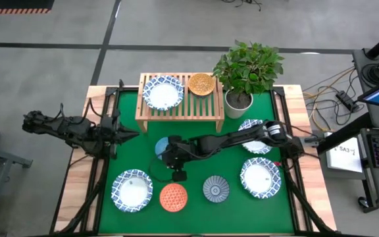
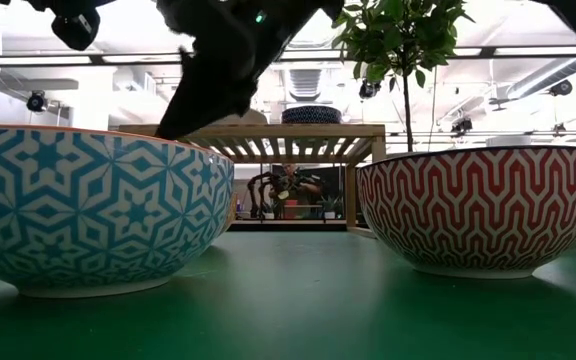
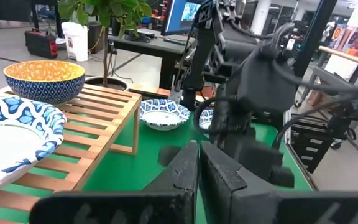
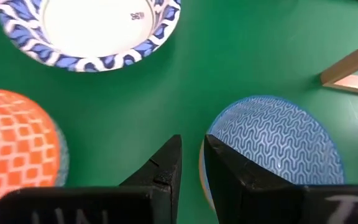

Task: Place and stack bowls onto a shelf
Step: Stack the small light blue bowl on the small yellow bowl on the shelf

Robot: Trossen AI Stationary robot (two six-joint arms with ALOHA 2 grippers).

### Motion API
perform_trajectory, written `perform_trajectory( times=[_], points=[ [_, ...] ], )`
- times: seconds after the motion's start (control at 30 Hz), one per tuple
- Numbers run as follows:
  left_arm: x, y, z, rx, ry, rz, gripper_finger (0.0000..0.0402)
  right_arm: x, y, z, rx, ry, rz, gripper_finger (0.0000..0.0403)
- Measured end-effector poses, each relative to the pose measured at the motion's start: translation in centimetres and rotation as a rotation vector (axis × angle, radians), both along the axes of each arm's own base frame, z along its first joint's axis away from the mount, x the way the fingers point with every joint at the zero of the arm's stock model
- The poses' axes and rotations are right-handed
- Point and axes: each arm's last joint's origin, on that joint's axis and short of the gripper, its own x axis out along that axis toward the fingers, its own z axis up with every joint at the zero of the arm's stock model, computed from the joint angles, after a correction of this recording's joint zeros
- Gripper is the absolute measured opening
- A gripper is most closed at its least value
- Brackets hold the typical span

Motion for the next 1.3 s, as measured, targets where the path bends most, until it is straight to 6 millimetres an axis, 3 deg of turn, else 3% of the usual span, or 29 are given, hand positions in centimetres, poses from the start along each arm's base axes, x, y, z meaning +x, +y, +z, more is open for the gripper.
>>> perform_trajectory(
  times=[0.37,0.53,0.9,1.2,1.3],
  points=[
    [0.1,0.0,-0.2,0.006,0.015,0.001,0.0,1.9,-0.6,-2.0,-0.022,0.048,0.0,0.0163],
    [0.1,0.0,-0.3,0.025,0.02,0.0,0.0,1.8,-1.1,-2.7,-0.019,0.07,-0.039,0.0177],
    [0.3,-0.1,-0.4,0.036,0.031,0.004,0.0,1.6,-1.5,-5.7,-0.026,0.149,-0.063,0.0135],
    [0.3,-0.1,-0.4,0.036,0.032,0.004,0.0,1.6,-1.5,-5.8,-0.04,0.15,-0.039,0.0023],
    [0.3,-0.1,-0.4,0.036,0.031,0.006,0.0,1.6,-1.3,-5.6,-0.037,0.156,-0.032,0.0017]
  ],
)
